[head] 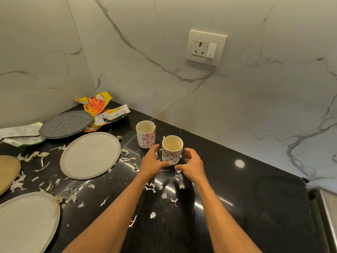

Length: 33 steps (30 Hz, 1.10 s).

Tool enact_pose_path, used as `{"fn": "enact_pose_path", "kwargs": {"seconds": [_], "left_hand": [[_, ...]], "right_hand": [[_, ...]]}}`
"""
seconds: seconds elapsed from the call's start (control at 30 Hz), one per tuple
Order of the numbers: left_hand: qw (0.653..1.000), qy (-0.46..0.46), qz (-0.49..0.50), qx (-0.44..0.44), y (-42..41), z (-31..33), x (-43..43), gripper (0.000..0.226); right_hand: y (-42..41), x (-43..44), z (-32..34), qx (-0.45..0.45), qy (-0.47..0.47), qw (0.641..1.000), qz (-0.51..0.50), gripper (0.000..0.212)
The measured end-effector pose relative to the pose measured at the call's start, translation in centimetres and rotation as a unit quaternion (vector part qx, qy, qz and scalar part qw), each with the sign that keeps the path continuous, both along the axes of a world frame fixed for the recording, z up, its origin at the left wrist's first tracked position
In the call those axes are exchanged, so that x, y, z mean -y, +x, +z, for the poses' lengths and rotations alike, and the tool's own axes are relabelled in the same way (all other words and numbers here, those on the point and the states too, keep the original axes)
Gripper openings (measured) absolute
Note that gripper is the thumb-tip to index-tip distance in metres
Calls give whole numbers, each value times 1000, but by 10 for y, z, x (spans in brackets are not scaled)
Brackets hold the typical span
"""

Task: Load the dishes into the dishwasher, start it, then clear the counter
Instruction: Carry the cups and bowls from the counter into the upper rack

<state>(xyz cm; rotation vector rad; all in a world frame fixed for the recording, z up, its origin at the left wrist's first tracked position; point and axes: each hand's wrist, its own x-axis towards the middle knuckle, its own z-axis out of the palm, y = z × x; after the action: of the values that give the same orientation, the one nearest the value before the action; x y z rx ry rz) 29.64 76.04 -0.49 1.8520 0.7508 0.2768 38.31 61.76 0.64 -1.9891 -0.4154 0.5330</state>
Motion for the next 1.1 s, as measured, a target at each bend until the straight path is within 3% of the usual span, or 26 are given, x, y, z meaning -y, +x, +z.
{"fn": "enact_pose_path", "kwargs": {"seconds": [0.17,0.57,1.1], "left_hand": [[999,-8,-39,-2,21,-11,-12,96],[999,-18,-33,24,41,-20,-16,81],[996,-15,-23,81,8,0,16,87]], "right_hand": [[17,-15,-6,-11,-15,1000,8,91],[26,-32,-21,-2,9,1000,7,81],[-10,-3,0,58,37,998,2,74]]}}
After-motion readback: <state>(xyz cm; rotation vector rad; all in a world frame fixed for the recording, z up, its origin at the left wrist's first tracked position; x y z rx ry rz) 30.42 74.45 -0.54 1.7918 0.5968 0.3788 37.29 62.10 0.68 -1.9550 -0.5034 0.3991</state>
